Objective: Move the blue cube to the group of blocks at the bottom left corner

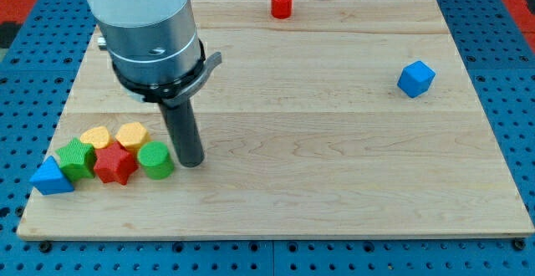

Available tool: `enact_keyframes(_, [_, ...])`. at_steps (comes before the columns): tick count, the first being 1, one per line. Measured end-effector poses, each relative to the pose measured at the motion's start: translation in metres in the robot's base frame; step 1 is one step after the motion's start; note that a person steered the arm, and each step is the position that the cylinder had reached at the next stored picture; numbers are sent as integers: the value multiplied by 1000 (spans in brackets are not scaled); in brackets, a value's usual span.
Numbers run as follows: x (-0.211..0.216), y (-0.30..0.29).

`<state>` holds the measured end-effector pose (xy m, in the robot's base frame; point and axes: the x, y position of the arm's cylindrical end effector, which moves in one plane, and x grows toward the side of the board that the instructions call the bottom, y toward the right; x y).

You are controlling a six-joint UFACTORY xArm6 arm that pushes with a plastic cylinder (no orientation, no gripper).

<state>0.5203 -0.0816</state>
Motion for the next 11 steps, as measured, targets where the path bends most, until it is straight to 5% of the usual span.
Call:
enact_keyframes(2, [-28, 263])
enact_keyframes(3, [-76, 326])
enact_keyframes(5, [-116, 357])
enact_keyframes(6, [-133, 283])
enact_keyframes(8, [-131, 17])
enact_keyframes(9, [-122, -55])
enact_keyframes(10, [-156, -29])
enact_keyframes(11, [-136, 14])
